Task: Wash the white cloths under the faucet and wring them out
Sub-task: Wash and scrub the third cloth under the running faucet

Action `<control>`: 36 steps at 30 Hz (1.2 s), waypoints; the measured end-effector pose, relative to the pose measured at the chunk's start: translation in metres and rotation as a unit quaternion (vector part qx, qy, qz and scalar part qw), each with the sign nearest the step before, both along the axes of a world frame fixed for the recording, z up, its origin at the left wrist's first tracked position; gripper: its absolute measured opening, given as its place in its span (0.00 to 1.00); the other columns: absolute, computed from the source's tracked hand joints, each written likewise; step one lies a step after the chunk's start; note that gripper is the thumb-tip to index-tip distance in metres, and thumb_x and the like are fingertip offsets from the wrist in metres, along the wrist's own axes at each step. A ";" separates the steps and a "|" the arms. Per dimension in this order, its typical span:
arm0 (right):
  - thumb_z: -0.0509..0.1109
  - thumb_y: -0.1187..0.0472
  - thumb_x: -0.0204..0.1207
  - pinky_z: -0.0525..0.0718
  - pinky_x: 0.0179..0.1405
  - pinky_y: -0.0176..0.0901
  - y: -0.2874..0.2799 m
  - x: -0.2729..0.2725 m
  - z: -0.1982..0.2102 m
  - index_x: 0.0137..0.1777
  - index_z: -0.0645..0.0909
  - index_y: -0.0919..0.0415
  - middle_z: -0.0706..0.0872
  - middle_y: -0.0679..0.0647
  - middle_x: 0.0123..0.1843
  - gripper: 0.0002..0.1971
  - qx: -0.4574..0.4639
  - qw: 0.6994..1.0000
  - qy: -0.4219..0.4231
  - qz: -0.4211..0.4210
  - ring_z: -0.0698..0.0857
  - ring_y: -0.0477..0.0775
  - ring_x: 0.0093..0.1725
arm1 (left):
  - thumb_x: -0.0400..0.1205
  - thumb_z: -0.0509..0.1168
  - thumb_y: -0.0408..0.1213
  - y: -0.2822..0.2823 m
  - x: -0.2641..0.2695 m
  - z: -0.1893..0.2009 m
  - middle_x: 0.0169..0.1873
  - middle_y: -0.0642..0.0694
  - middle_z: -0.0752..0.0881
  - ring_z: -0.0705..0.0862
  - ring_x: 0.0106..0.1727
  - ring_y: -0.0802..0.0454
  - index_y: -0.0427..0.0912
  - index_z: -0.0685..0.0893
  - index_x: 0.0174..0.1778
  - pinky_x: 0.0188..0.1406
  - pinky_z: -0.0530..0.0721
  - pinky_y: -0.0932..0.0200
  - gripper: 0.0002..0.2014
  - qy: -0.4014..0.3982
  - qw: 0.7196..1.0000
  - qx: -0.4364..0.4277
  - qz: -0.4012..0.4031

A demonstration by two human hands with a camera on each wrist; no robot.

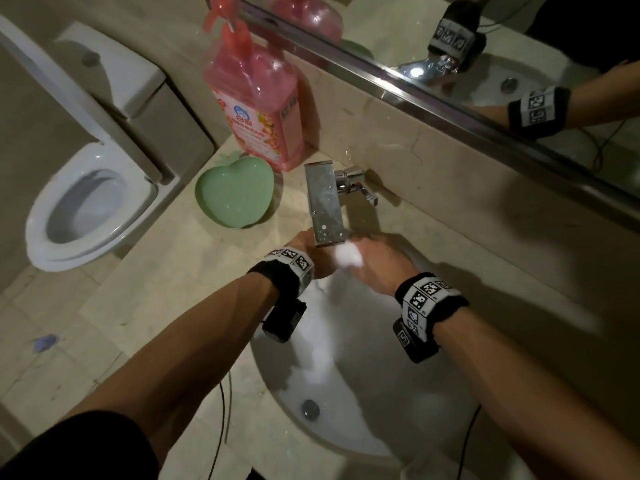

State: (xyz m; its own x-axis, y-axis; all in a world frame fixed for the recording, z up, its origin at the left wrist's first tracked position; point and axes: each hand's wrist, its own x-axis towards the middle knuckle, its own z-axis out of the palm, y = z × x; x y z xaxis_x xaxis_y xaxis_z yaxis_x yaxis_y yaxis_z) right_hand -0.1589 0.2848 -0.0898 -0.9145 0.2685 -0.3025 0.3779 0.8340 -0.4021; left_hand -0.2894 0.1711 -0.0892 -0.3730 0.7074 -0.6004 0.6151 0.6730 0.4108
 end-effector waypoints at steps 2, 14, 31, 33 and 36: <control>0.73 0.54 0.79 0.84 0.54 0.50 0.004 0.001 0.000 0.77 0.61 0.52 0.83 0.53 0.62 0.31 -0.144 0.986 -0.021 -0.081 0.86 0.58 0.57 | 0.74 0.66 0.64 -0.003 -0.003 0.011 0.41 0.51 0.85 0.86 0.44 0.48 0.56 0.85 0.51 0.46 0.83 0.59 0.19 -0.022 1.000 0.001 0.001; 0.72 0.66 0.81 0.85 0.50 0.40 -0.034 -0.025 0.010 0.67 0.83 0.57 0.88 0.47 0.50 0.16 -0.255 0.959 0.061 -0.110 0.86 0.44 0.50 | 0.73 0.77 0.35 -0.060 -0.001 0.018 0.66 0.41 0.81 0.83 0.63 0.43 0.40 0.57 0.78 0.65 0.83 0.44 0.43 -0.116 0.979 0.122 0.112; 0.70 0.61 0.81 0.79 0.55 0.45 -0.017 -0.003 0.029 0.60 0.88 0.59 0.75 0.51 0.52 0.10 -0.121 0.988 0.062 -0.077 0.78 0.51 0.52 | 0.75 0.75 0.50 -0.047 0.011 0.012 0.53 0.57 0.82 0.82 0.46 0.56 0.59 0.73 0.69 0.48 0.86 0.56 0.28 0.022 0.963 0.261 -0.068; 0.68 0.61 0.83 0.76 0.47 0.40 -0.007 0.000 0.030 0.56 0.86 0.60 0.75 0.51 0.51 0.08 -0.106 0.990 0.043 -0.081 0.78 0.52 0.51 | 0.77 0.71 0.59 -0.037 0.011 0.016 0.64 0.50 0.83 0.83 0.60 0.49 0.62 0.66 0.77 0.64 0.82 0.48 0.34 0.017 0.981 0.181 -0.069; 0.67 0.60 0.82 0.71 0.40 0.40 0.006 0.006 0.033 0.54 0.85 0.60 0.76 0.52 0.50 0.07 -0.105 0.990 0.021 -0.088 0.79 0.52 0.49 | 0.75 0.61 0.71 -0.024 0.010 0.016 0.75 0.50 0.76 0.76 0.71 0.46 0.73 0.58 0.78 0.72 0.76 0.45 0.35 0.033 0.987 0.121 -0.102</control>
